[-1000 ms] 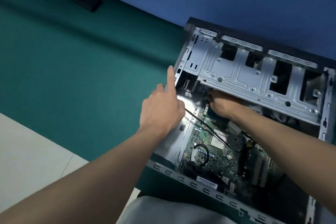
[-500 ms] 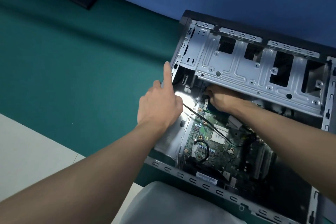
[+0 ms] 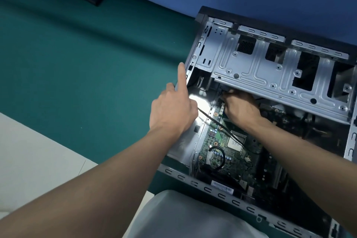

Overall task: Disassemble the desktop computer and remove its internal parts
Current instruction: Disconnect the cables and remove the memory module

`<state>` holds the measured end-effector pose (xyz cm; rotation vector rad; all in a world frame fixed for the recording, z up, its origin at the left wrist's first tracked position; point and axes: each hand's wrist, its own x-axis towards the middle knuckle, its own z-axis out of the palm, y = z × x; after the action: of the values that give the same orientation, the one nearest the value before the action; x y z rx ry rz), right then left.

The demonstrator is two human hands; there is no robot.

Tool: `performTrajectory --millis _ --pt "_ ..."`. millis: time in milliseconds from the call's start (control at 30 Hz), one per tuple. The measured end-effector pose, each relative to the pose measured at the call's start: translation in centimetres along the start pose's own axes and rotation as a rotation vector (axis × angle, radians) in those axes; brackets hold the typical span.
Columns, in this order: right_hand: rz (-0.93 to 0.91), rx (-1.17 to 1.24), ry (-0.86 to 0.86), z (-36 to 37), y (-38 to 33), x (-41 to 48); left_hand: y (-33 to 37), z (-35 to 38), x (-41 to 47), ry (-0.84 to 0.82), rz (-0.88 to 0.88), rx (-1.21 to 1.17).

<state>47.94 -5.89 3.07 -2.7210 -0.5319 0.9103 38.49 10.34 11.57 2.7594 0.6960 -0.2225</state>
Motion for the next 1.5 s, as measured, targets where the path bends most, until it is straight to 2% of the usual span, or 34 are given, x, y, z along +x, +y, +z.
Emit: performTrajectory --millis 100,233,333,433,533,733,967,1067,1133,1167,1200,1267,1300,1400,1500 --pt "-0.009 0.011 -0.071 -0.6 0.3 0.3 0.0 0.0 0.1 -0.006 0.002 -0.006" --pt "-0.018 0.049 0.082 -1.6 0.2 0.2 -0.2 0.2 0.1 -0.007 0.005 -0.017" --pt "-0.074 0.006 0.08 -1.3 0.2 -1.0 -0.2 0.3 0.1 -0.008 0.013 -0.022" --pt "0.002 -0.015 0.07 -1.6 1.5 -2.0 -0.2 0.2 0.1 -0.005 0.015 -0.019" --pt "0.025 -0.025 0.137 -2.5 3.3 -3.5 -0.1 -0.1 0.1 -0.008 0.015 -0.015" --pt "0.089 -0.218 0.135 -3.7 7.5 -7.4 0.0 -0.4 0.0 -0.015 0.018 -0.022" --pt "0.204 -0.398 0.147 -4.1 6.9 -10.0 0.1 -0.5 0.0 -0.009 0.022 -0.032" --pt "0.134 -0.456 0.175 -3.0 6.7 -10.6 0.0 -0.3 -0.1 -0.007 0.029 -0.035" --pt "-0.034 -0.373 0.226 -1.7 6.2 -11.1 0.0 -0.3 0.0 -0.009 0.032 -0.037" --pt "-0.112 -0.278 0.187 -1.1 5.6 -11.4 0.0 -0.2 0.0 -0.007 0.032 -0.034" --pt "-0.131 -0.153 0.074 -0.6 4.9 -11.6 -0.1 -0.2 0.0 -0.007 0.033 -0.033" --pt "-0.063 0.043 -0.244 0.4 3.5 -12.0 -0.1 -0.2 0.0 -0.006 0.034 -0.031" --pt "-0.039 0.082 -0.346 0.8 3.0 -12.1 -0.1 -0.2 0.0 -0.004 0.038 -0.03" --pt "-0.031 0.177 -0.467 1.4 1.8 -12.7 -0.2 -0.2 0.1 -0.004 0.043 -0.039" --pt "-0.036 0.382 -0.523 1.0 1.3 -13.5 -0.3 -0.1 0.1 -0.001 0.042 -0.045"
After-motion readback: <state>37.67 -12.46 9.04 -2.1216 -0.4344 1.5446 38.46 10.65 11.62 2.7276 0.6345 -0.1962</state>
